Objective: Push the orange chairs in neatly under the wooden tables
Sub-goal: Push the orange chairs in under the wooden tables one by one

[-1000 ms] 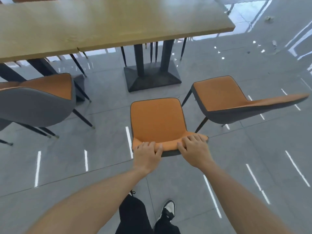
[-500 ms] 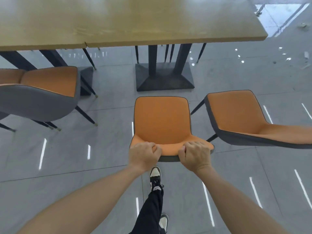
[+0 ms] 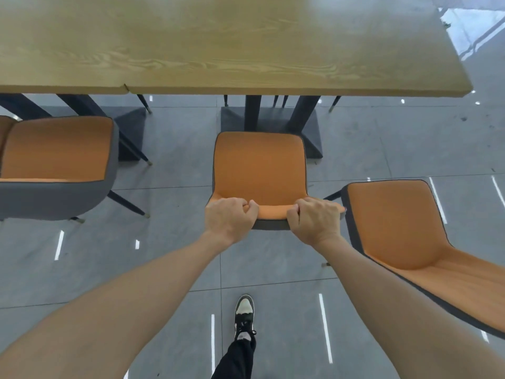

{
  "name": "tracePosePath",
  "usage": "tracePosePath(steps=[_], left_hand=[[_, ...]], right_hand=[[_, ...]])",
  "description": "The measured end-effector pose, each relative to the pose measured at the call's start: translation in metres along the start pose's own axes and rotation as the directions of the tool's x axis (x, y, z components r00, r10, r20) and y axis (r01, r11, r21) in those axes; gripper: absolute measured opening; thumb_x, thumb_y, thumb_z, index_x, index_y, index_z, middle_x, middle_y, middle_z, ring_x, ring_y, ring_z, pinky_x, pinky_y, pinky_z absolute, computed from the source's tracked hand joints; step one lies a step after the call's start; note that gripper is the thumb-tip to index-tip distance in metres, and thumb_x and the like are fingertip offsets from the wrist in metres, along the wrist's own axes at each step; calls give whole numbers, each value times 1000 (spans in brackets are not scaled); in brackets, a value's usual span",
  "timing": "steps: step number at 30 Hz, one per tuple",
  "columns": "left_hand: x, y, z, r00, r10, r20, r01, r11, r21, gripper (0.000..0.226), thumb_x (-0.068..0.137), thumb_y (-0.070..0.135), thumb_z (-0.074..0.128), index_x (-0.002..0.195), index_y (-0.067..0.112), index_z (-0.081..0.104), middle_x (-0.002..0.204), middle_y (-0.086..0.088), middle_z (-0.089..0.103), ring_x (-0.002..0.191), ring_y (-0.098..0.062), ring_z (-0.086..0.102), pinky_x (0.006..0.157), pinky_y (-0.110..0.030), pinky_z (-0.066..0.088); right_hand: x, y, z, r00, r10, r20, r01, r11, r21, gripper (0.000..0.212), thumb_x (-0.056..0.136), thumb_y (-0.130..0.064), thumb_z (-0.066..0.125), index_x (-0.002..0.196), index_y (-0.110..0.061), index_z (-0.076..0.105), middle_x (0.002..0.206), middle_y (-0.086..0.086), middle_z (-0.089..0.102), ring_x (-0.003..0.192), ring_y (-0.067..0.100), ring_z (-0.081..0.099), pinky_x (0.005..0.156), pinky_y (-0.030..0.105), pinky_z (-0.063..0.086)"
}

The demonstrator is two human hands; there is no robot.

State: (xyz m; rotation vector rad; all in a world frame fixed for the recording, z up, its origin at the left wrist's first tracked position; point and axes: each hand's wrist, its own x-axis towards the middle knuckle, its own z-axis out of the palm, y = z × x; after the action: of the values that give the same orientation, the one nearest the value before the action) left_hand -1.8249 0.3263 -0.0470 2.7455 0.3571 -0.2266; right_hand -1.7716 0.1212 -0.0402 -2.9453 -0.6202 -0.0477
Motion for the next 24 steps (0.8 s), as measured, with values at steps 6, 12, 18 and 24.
tracePosePath(steps=[6,12,18,24], left_hand=[[47,3,-3,998,-3,-61,3,1000,3,57,94,50,27,66,24,70,55,4,58,57,-18,55,56,-30,38],[79,8,-2,994,-23,-103,22,1000,-20,55,92,50,27,70,27,72,63,5,62,64,-20,55,55,-30,36],[86,9,-2,999,8,-51,-8,1000,-12,54,93,53,29,70,28,71,66,6,59,67,-18,53,57,-30,36],[85,13,-18,984,-23,177,19,999,26,55,96,48,21,69,21,61,71,3,62,76,-25,59,84,-41,47]], right_hand=[[52,12,4,999,-15,-31,13,999,-44,43,85,-32,35,48,-17,51,46,-5,44,43,17,36,53,21,6],[86,21,8,995,-15,-95,12,999,-34,43,84,-29,36,45,-15,48,45,-4,38,41,17,30,53,22,6],[92,25,10,998,-10,-67,8,1000,-22,39,83,-30,38,47,-18,45,45,-7,37,42,14,30,51,22,7],[98,29,-4,949,-40,314,42,999,1,40,87,-40,25,82,-26,63,80,-9,61,74,16,51,61,29,32]])
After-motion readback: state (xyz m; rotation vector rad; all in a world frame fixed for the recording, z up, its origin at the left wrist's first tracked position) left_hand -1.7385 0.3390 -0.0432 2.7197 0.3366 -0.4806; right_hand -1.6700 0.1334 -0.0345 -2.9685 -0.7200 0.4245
